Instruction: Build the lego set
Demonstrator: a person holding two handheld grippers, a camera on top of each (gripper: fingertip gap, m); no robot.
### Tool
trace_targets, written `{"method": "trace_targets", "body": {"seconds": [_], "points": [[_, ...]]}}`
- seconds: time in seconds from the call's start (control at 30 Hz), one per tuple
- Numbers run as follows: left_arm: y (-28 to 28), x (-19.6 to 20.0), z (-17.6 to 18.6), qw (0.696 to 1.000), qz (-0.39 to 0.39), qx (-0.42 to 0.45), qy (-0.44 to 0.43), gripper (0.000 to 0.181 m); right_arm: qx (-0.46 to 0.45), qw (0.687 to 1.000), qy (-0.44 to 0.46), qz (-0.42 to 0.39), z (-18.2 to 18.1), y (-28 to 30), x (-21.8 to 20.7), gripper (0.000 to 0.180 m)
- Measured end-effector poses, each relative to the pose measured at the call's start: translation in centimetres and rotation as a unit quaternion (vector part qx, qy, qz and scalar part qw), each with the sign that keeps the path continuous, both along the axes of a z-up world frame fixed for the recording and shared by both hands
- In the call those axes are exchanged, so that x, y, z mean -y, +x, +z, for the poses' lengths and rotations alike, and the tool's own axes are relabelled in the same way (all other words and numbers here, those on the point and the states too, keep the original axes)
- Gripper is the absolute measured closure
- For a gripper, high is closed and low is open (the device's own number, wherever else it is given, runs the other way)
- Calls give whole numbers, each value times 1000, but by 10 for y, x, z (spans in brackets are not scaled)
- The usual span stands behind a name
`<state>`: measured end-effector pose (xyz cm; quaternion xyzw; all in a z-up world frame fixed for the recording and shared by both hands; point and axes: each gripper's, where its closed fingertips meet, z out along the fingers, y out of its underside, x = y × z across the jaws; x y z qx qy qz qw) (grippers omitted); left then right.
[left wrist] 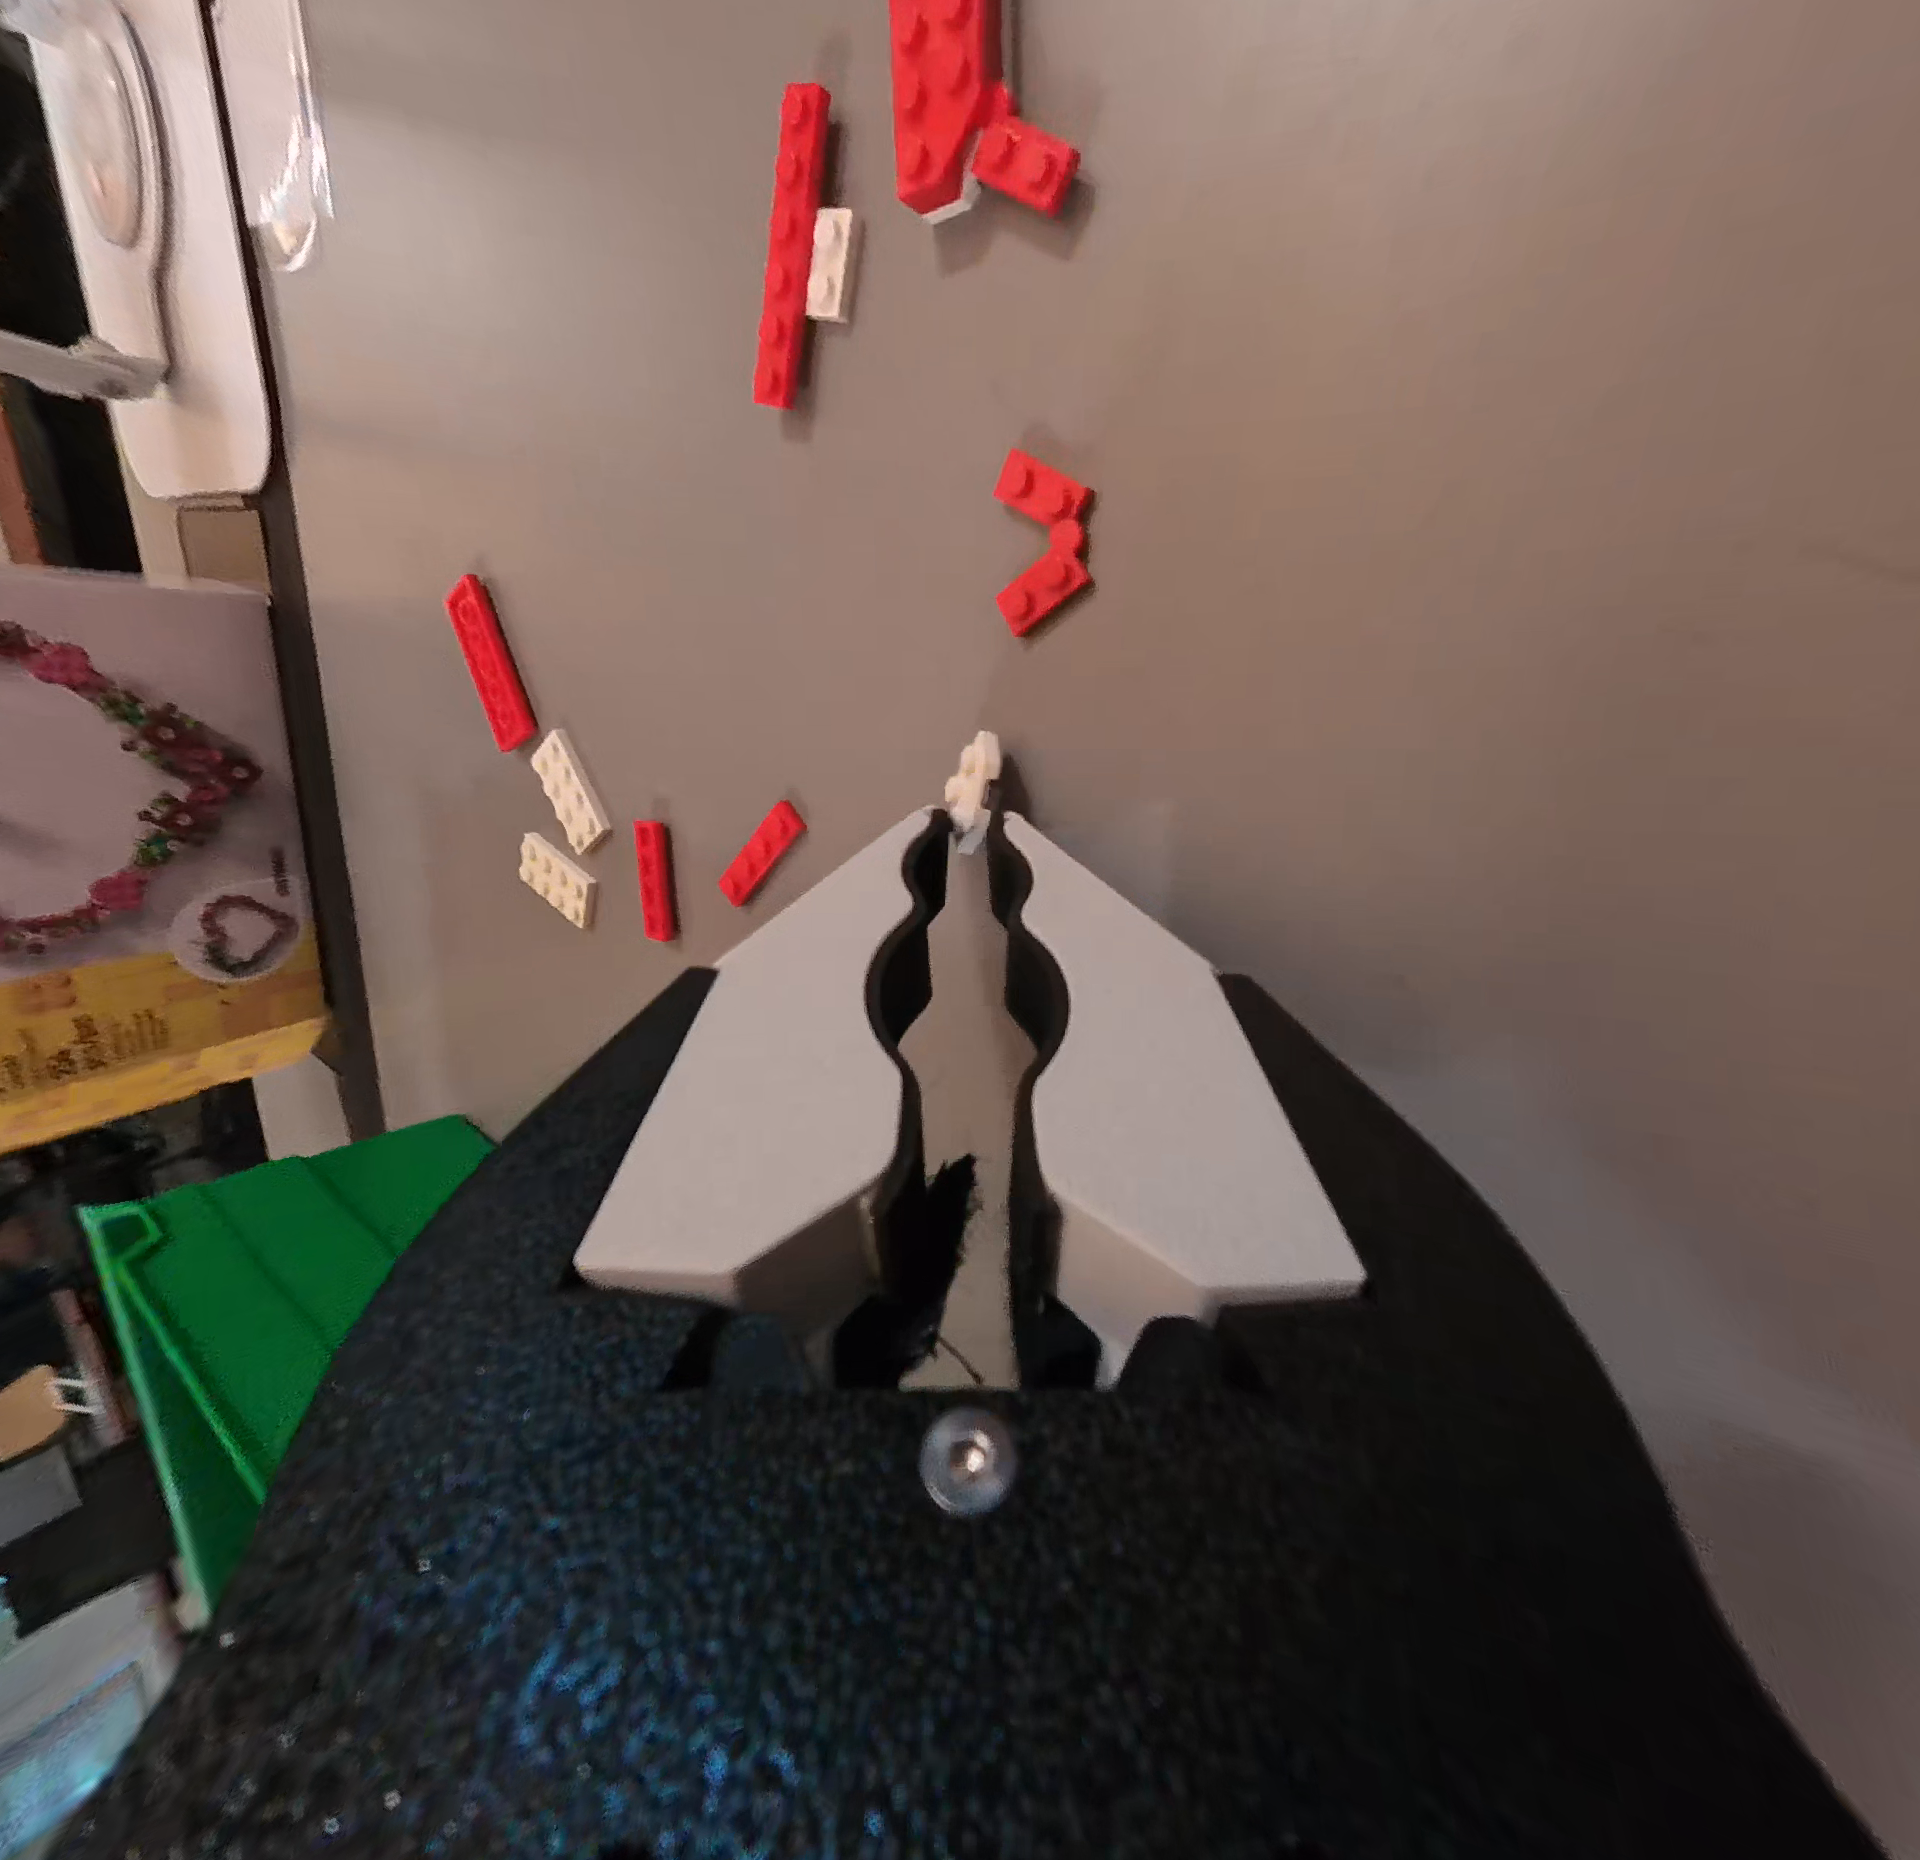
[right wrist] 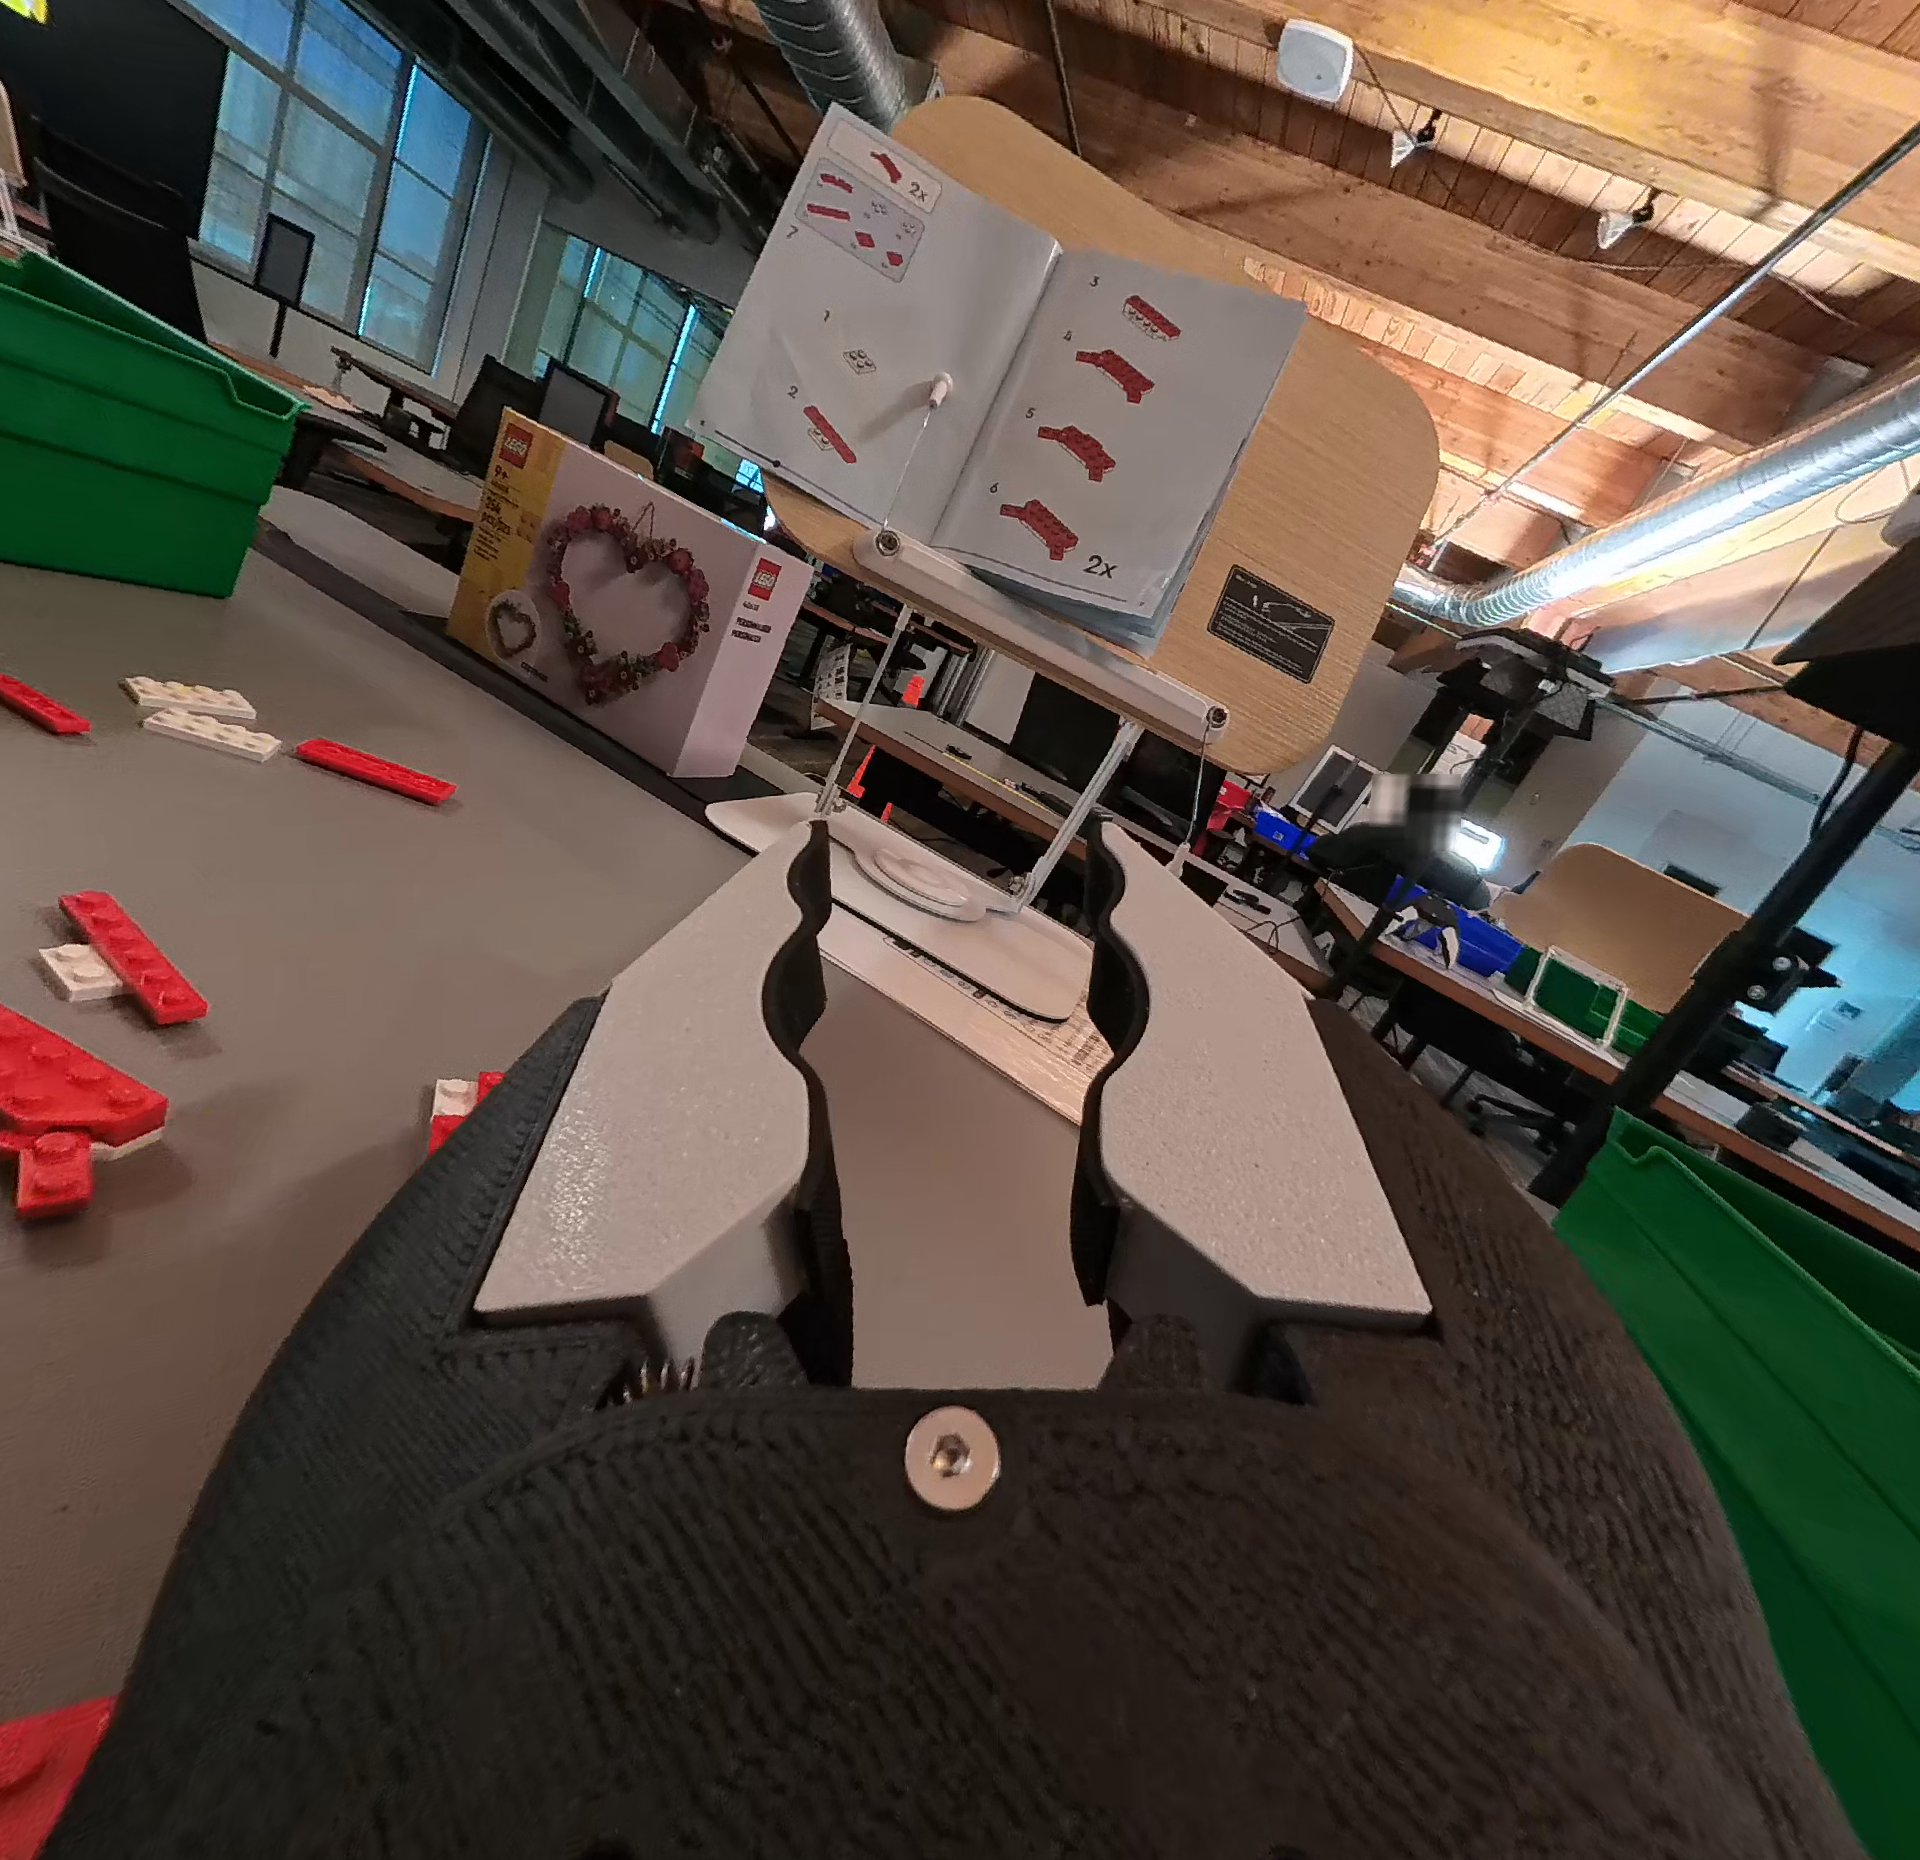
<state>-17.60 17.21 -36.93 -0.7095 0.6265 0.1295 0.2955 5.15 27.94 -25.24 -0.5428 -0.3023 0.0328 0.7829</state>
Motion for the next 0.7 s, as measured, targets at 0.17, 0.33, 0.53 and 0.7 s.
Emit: {"method": "trace_targets", "body": {"seconds": [0.17, 0.33, 0.53, 0.7], "points": [[3, 9, -1, 995, 41, 59, -73, 171, 0, 1000, 0, 1, 0, 0, 0, 132], [3, 16, 0, 979, 86, 126, -137, 156, -1, 1000, 0, 1, 0, 0, 0, 133], [4, 24, 42, 952, 108, 241, -158, 155, -4, 1000, 0, 2, 1, 1, 0, 133], [-58, -4, 125, 928, 173, 316, -91, 155, -4, 1000, 0, 1, 1, 1, 0, 133]]}}
